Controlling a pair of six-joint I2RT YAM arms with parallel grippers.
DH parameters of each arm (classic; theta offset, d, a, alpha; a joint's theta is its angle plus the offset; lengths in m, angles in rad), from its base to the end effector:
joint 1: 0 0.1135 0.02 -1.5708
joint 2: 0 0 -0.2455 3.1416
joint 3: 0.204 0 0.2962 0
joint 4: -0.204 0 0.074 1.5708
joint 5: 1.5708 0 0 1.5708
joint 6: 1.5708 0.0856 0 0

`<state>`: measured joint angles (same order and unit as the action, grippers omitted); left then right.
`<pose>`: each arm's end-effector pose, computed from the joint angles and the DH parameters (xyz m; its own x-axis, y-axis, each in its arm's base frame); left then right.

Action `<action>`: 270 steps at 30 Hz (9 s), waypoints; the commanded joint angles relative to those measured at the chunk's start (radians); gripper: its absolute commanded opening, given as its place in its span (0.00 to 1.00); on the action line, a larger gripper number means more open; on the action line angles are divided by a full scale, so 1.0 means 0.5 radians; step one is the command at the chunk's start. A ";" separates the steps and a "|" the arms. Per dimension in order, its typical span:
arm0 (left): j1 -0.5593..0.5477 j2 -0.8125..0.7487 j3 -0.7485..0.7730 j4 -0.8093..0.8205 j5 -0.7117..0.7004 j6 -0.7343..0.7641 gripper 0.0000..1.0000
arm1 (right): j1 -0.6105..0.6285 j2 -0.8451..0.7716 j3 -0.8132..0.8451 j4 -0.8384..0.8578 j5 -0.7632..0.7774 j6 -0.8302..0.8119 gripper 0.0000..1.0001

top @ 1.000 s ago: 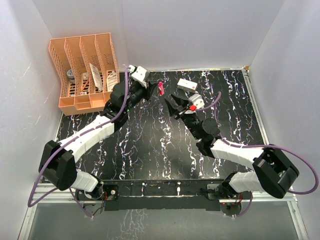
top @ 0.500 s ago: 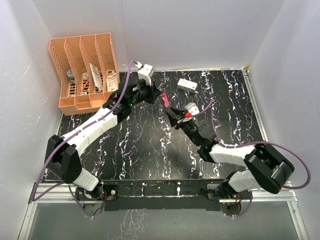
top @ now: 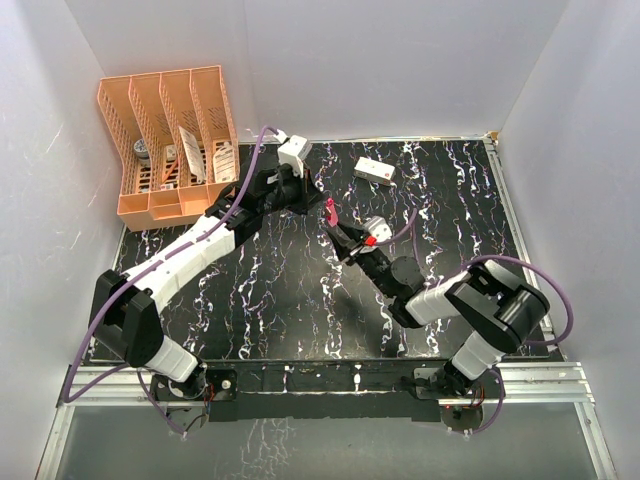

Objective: Put the keys on the keyring

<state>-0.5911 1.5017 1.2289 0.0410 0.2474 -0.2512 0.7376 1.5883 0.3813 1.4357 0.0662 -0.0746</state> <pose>0.3631 -0.2689 0.3020 -0.3683 -0.0431 -0.9287 0.6676 0.6829 -0.2964 0.2546 0.2237 0.1454 0.2138 0.0938 -0.9724 -0.6091 0.7910 -0.0576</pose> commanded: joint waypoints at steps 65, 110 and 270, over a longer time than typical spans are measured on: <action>-0.082 0.047 0.215 -0.623 0.094 0.171 0.00 | -0.001 0.199 0.189 0.638 0.208 -0.354 0.00; -0.091 0.410 0.623 -1.156 0.390 0.351 0.00 | -0.070 0.122 0.180 0.550 0.155 -0.335 0.00; -0.146 0.608 1.450 -1.870 -0.142 0.976 0.11 | -0.656 -0.095 0.690 -0.891 -1.407 0.333 0.00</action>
<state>-0.6563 1.9179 1.9781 -0.9390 0.2523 0.2859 0.4114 1.5642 0.7246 0.8753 -0.6914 0.0814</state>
